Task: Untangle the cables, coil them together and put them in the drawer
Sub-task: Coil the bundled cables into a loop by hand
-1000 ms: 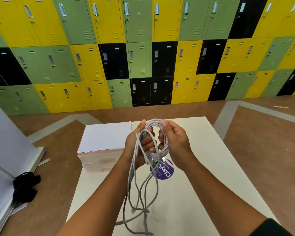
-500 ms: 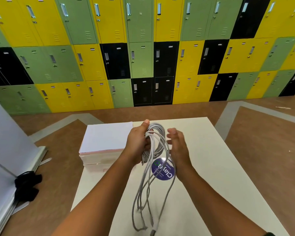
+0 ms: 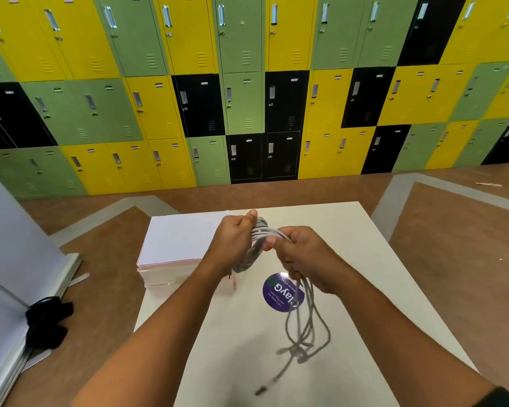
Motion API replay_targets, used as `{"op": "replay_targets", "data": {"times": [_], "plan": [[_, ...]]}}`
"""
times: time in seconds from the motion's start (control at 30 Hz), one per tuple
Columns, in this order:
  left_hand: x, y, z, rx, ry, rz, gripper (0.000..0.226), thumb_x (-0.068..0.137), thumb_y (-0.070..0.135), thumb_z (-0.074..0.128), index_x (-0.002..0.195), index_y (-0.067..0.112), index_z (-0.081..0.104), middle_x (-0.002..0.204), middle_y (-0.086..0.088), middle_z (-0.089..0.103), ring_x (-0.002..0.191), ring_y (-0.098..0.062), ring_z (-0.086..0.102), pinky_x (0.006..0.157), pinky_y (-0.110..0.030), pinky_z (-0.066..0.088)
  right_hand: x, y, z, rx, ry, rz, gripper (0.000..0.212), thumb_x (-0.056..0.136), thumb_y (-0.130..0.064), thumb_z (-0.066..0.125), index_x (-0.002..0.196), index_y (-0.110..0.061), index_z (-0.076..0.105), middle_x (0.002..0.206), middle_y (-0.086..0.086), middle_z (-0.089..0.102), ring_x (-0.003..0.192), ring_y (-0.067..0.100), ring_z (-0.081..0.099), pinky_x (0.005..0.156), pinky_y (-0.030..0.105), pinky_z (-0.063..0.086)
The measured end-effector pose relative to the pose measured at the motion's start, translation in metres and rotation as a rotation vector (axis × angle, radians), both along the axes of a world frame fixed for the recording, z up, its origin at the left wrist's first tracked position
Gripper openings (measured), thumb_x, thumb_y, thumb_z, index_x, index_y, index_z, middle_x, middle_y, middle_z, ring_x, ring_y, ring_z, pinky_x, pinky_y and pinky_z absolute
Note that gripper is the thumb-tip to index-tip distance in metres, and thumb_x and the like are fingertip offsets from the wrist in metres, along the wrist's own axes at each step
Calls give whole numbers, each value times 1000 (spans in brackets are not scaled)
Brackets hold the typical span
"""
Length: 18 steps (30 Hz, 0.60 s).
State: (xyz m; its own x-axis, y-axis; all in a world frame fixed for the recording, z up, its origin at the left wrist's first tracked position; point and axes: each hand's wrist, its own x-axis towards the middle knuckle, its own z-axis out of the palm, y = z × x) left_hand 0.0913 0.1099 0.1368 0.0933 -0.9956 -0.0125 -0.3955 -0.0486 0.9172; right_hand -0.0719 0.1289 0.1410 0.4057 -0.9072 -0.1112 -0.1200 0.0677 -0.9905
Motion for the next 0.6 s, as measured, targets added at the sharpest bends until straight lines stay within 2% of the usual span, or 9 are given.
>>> {"op": "replay_targets", "data": {"times": [0.07, 0.2, 0.27, 0.37, 0.47, 0.6], "plan": [[2, 3, 2, 131, 141, -100, 57, 103, 51, 38, 66, 12, 59, 49, 2, 46, 48, -14, 40, 49, -24, 33, -2, -8, 7, -86, 109, -37, 23, 98, -23, 61, 83, -7, 67, 50, -5, 38, 44, 10, 29, 43, 23, 25], [8, 9, 3, 375, 436, -302, 64, 95, 68, 37, 71, 11, 55, 56, -1, 24, 47, -13, 20, 48, -25, 20, -4, -21, 20, -332, 363, -56, 28, 94, -33, 65, 77, -11, 69, 52, -7, 49, 50, 8, 40, 52, 28, 35], [12, 10, 0, 422, 525, -394, 58, 93, 66, 42, 74, 13, 55, 57, 1, 22, 47, -11, 19, 47, -24, 21, -7, -26, 23, -369, 446, -53, 29, 92, -37, 66, 77, -12, 69, 56, -4, 52, 54, 10, 44, 56, 33, 38], [15, 11, -3, 407, 566, -453, 46, 92, 56, 51, 75, 13, 56, 53, 3, 27, 43, -9, 23, 45, -22, 27, -11, -31, 22, -357, 532, -32, 32, 92, -42, 65, 78, -13, 68, 56, -3, 49, 53, 10, 43, 54, 31, 36], [13, 12, -6, 383, 568, -438, 43, 95, 52, 52, 74, 14, 54, 56, 1, 26, 43, -10, 22, 47, -23, 25, -14, -33, 18, -326, 536, 24, 37, 93, -42, 65, 81, -7, 66, 56, -2, 46, 48, 6, 39, 50, 28, 34], [14, 13, -8, 393, 612, -412, 44, 94, 53, 51, 72, 16, 50, 57, 0, 22, 44, -11, 18, 45, -22, 26, -26, -36, 20, -128, 346, 111, 38, 91, -39, 68, 91, -1, 67, 61, 4, 46, 49, 10, 38, 46, 25, 34]]}}
